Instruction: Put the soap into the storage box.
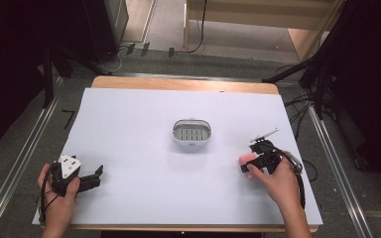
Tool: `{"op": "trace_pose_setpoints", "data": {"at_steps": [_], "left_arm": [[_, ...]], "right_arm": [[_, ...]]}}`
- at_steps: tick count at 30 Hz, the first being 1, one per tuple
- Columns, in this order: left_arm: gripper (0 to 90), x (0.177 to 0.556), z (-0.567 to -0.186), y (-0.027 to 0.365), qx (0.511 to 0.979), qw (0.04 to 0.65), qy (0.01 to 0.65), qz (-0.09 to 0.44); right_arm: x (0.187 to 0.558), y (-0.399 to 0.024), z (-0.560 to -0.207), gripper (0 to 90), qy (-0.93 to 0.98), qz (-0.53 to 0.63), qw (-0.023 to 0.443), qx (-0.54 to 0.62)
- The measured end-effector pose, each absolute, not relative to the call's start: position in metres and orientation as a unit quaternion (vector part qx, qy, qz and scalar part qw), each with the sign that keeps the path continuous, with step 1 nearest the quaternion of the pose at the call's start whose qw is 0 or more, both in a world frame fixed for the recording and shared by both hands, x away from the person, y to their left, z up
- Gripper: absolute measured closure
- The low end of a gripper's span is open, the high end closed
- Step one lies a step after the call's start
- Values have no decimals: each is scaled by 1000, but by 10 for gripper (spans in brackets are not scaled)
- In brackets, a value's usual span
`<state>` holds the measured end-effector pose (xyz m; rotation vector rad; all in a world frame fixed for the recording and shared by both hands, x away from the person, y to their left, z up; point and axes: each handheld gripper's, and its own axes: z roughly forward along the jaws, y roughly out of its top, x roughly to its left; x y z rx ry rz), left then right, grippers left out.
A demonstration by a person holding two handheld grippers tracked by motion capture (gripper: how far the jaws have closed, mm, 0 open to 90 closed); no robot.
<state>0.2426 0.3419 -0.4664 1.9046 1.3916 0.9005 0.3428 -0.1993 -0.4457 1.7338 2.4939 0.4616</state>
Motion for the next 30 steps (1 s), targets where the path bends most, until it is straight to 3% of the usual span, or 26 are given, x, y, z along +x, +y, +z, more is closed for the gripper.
{"op": "trace_pose_setpoints", "data": {"at_steps": [30], "left_arm": [[77,243,-466,342,719,305,525,338]], "right_arm": [[346,-193,-447,380,834,130,46,534]]}}
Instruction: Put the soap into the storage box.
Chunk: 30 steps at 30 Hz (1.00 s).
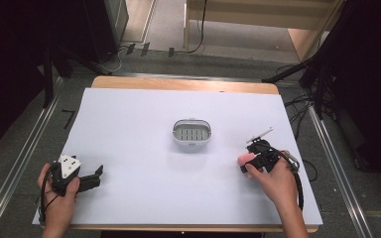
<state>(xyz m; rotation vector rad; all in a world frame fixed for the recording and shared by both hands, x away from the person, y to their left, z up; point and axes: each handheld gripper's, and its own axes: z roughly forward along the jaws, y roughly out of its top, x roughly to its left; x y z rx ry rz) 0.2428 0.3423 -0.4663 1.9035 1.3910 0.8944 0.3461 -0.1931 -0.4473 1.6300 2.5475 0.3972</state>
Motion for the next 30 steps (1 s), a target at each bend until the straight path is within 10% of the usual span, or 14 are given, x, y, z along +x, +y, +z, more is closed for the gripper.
{"op": "trace_pose_setpoints", "data": {"at_steps": [30], "left_arm": [[77,243,-466,342,719,305,525,338]], "right_arm": [[361,-186,-436,382,874,154,26,461]]}}
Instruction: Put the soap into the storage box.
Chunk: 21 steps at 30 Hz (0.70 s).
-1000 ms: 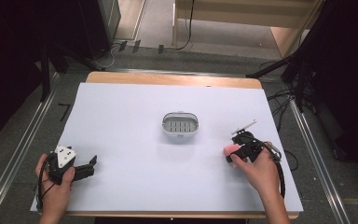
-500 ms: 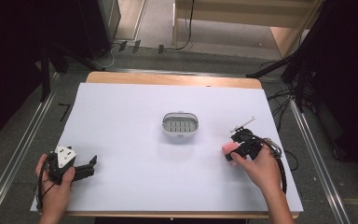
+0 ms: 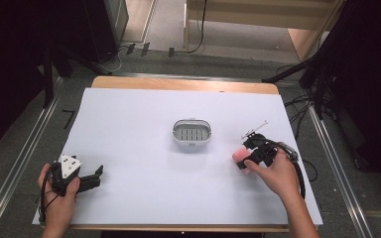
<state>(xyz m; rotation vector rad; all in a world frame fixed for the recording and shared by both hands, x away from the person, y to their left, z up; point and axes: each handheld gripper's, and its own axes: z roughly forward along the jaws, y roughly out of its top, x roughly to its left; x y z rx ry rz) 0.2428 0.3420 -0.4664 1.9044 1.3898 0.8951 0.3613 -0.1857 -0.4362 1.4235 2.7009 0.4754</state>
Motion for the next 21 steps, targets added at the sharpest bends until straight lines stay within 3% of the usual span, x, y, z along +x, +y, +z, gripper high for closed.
{"op": "trace_pose_setpoints", "data": {"at_steps": [21], "left_arm": [[77,243,-466,342,720,305,524,338]], "right_arm": [[379,-158,-419,382,904,184,21,385]]}}
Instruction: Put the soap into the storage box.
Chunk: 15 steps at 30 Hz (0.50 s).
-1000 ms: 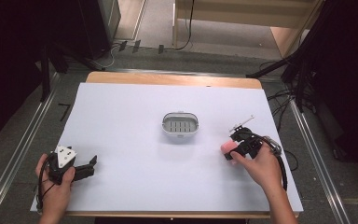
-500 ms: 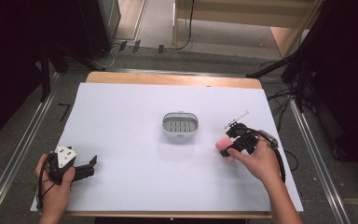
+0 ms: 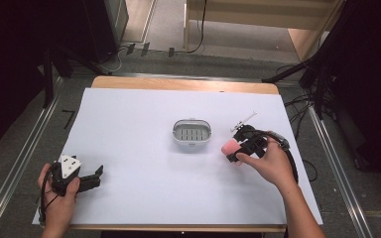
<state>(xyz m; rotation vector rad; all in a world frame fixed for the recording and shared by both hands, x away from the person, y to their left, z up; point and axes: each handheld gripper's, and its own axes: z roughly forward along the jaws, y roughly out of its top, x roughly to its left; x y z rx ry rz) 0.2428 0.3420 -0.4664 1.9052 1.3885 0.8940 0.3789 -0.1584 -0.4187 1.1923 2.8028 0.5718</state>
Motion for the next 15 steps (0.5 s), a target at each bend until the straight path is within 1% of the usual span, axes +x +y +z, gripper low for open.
{"op": "trace_pose_setpoints", "data": {"at_steps": [9,15], "left_arm": [[77,243,-466,342,719,306,524,338],[77,243,-466,342,720,306,524,337]], "right_arm": [[384,-144,-415,382,919,194,13,342],[383,-134,-409,383,927,199,24,316]]}}
